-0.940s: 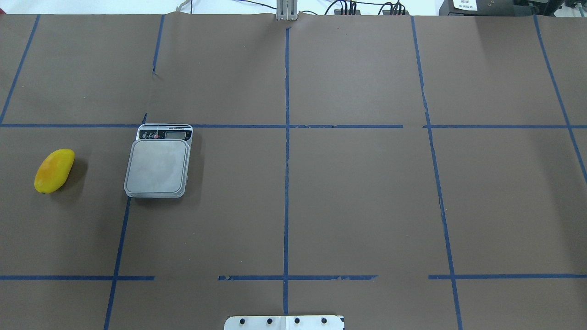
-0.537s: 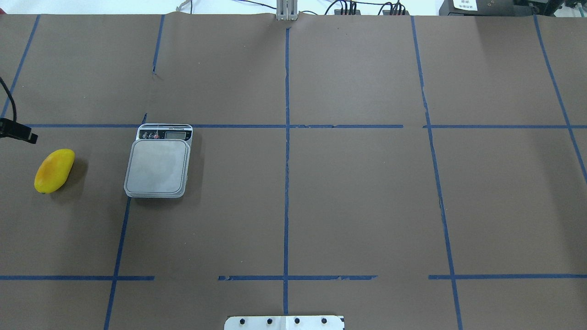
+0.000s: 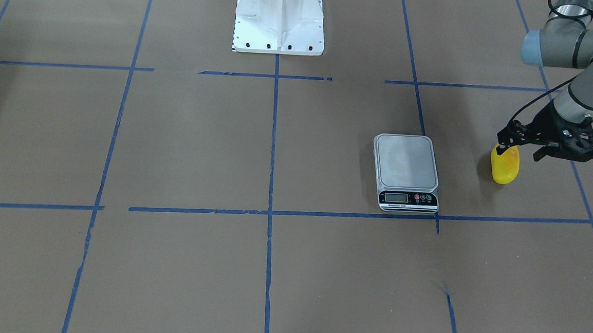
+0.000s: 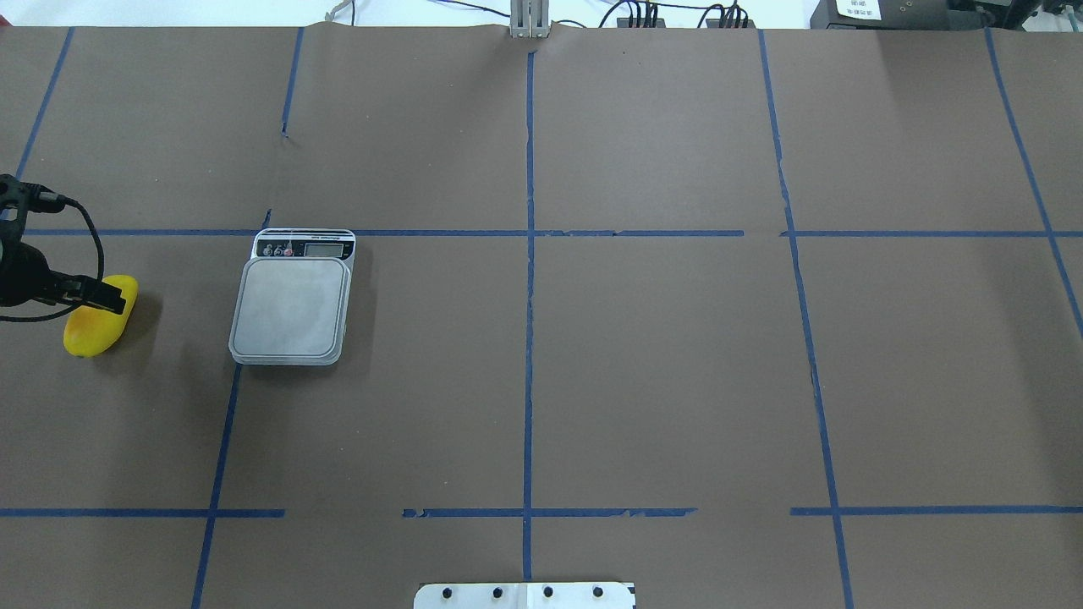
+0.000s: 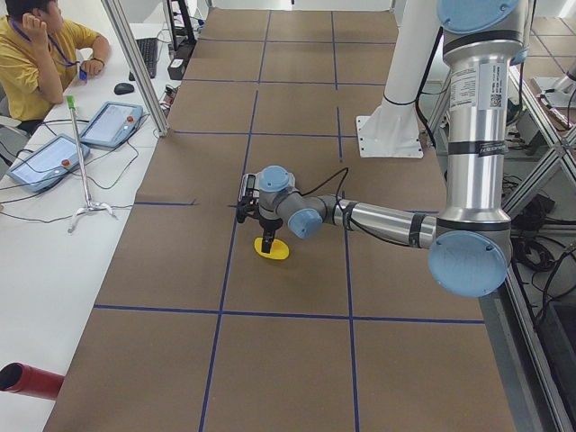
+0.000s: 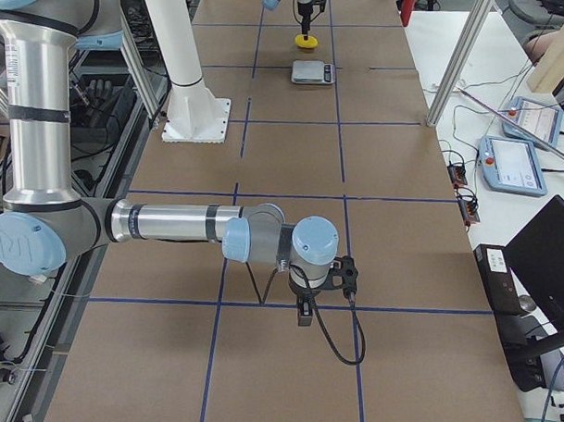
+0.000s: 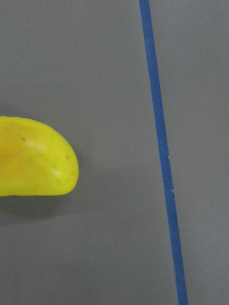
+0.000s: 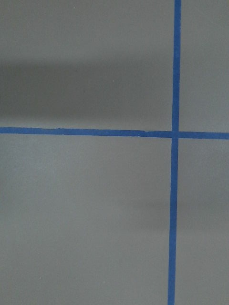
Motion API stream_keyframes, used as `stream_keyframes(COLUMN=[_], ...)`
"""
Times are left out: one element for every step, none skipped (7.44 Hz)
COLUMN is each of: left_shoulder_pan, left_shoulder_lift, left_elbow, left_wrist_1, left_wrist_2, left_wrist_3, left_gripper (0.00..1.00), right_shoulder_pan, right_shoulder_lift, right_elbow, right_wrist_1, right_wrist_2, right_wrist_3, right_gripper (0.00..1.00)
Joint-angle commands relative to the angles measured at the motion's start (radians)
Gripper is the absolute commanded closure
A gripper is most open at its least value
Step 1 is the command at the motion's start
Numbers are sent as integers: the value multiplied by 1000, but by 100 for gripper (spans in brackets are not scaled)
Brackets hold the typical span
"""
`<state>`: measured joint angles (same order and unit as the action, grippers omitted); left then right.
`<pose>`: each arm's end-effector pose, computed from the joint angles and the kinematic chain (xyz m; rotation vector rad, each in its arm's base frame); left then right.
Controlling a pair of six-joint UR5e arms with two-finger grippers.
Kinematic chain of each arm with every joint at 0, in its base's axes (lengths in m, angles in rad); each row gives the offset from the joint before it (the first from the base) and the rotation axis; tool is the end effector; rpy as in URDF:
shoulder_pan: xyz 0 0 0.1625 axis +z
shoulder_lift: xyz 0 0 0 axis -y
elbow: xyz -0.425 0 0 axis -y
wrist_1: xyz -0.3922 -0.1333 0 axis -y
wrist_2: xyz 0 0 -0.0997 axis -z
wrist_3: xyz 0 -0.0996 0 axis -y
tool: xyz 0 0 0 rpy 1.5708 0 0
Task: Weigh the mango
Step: 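Lower the left gripper onto the yellow mango and close on it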
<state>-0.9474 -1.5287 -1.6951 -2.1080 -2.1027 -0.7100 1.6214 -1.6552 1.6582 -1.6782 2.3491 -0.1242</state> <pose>0.2270 -0.4575 0.5669 0.1567 0.7776 0.0827 0.0860 -0.4444 0.6657 -0.0308 -0.7832 -0.0292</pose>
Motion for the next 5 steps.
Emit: stream_keyframes(left_shoulder_pan=[9, 12, 13, 13, 13], left_shoulder_lift=[-16, -33, -34, -33, -31], left_elbow=[58, 118, 124, 123, 112], left_wrist_1=[-12, -74, -104, -104, -102], left_wrist_2=[9, 6, 6, 4, -3], left_wrist_3=[1, -11, -11, -11, -11], left_gripper=[0, 0, 4, 30, 74], right_shoulder_pan=[0, 0, 0, 0, 0], right_shoulder_lift=[0, 0, 0, 0, 0], right_elbow=[0, 0, 0, 0, 0], right_wrist_1=[0, 0, 0, 0, 0], right_wrist_2=[-1, -1, -1, -1, -1], right_wrist_3=[0, 0, 0, 0, 0], right_gripper=[0, 0, 0, 0, 0])
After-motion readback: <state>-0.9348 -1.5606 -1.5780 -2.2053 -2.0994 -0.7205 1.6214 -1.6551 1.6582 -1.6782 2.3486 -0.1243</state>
